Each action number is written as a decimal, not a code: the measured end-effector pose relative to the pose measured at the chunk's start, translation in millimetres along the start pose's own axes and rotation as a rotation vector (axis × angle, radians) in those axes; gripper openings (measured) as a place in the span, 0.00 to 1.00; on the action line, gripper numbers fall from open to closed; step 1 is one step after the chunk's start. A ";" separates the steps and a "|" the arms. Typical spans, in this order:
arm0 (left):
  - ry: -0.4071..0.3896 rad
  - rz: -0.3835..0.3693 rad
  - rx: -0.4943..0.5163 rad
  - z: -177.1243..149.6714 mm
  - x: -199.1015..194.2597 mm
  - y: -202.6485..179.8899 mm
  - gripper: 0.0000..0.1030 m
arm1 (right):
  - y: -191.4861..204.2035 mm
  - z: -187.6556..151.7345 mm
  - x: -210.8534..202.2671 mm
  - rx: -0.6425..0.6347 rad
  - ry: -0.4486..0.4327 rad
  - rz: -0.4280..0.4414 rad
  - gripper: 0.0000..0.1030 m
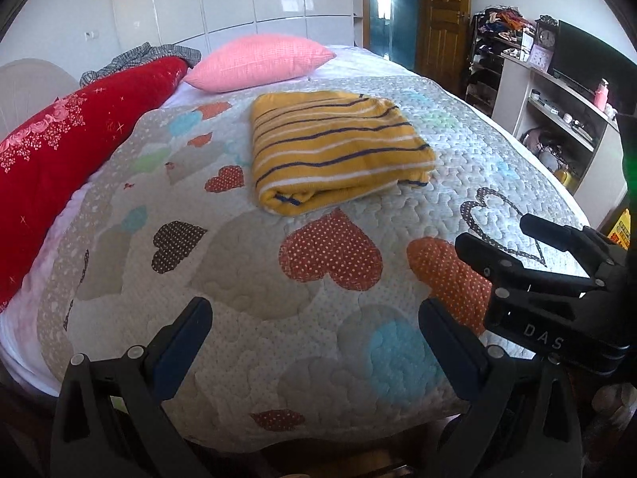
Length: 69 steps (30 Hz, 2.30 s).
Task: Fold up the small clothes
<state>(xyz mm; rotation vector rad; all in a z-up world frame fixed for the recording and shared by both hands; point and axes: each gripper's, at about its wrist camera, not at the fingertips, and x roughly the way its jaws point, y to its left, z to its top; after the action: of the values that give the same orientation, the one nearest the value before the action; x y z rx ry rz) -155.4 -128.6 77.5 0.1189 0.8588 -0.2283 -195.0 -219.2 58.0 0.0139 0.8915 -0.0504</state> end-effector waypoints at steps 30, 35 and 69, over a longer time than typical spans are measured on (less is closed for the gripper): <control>0.071 -0.025 -0.029 -5.9 14.9 5.2 1.00 | -6.5 -4.5 12.1 0.029 0.040 0.011 0.86; 0.080 -0.029 -0.042 -7.4 16.5 7.6 1.00 | -5.6 -5.2 12.8 0.028 0.042 0.012 0.86; 0.111 -0.037 -0.076 -14.4 24.1 17.8 1.00 | 1.7 -9.3 20.3 0.004 0.065 0.029 0.87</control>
<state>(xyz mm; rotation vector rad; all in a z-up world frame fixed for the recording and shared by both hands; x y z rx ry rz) -146.4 -112.2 50.0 0.0448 0.9796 -0.2250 -189.4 -218.0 36.4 0.0326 0.9562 -0.0254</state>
